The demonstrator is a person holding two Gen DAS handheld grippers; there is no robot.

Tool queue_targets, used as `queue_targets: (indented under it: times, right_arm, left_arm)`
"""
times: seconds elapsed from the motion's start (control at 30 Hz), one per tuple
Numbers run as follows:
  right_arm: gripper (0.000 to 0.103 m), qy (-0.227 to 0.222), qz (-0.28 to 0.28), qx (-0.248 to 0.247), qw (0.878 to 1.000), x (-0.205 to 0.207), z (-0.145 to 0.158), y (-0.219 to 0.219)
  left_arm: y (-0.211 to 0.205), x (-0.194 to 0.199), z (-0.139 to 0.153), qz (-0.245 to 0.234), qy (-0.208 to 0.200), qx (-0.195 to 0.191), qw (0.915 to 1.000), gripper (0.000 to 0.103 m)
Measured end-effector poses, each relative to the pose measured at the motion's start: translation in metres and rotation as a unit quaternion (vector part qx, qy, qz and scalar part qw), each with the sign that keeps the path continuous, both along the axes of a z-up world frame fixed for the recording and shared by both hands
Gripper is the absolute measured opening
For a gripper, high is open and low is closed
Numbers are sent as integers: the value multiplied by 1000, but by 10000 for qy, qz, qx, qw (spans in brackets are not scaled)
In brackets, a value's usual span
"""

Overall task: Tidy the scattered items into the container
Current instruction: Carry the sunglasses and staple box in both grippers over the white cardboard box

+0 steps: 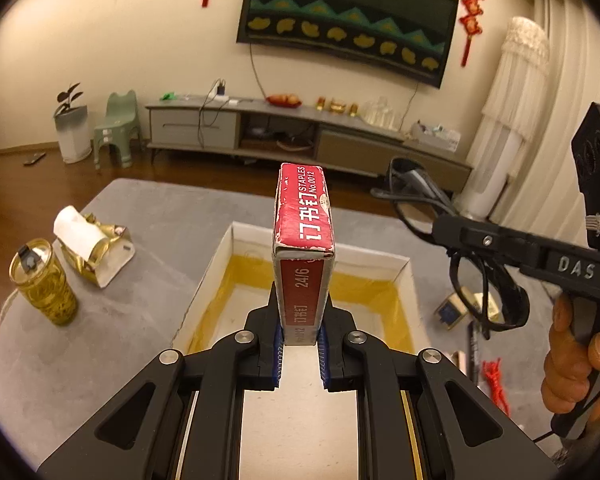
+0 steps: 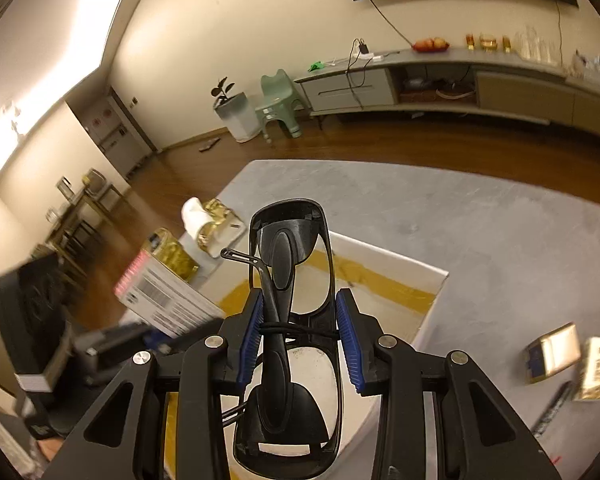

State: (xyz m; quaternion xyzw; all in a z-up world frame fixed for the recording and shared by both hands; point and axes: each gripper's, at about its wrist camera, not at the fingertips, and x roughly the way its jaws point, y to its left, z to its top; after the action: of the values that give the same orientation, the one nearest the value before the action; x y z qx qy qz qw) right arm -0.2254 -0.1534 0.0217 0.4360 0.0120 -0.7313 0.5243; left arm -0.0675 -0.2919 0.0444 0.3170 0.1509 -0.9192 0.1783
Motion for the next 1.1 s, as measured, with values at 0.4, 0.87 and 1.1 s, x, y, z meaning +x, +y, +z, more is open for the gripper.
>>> queue_targets:
  times: [0.4,0.87,1.1]
  right_arm:
    - [38,-340,192,68,9992,8,-14,-18]
    - [38,428,-184,432,9980,16,-14,-18]
    - [38,-24,135,406,9991,19,-23,-24]
  left_arm:
    - [20,-23,-16,-519,-106,1099,9925,14]
    - [24,14,-26,-74,-483,513,9975,14]
    - [23,1,-33,-74,-587,633,9962,14]
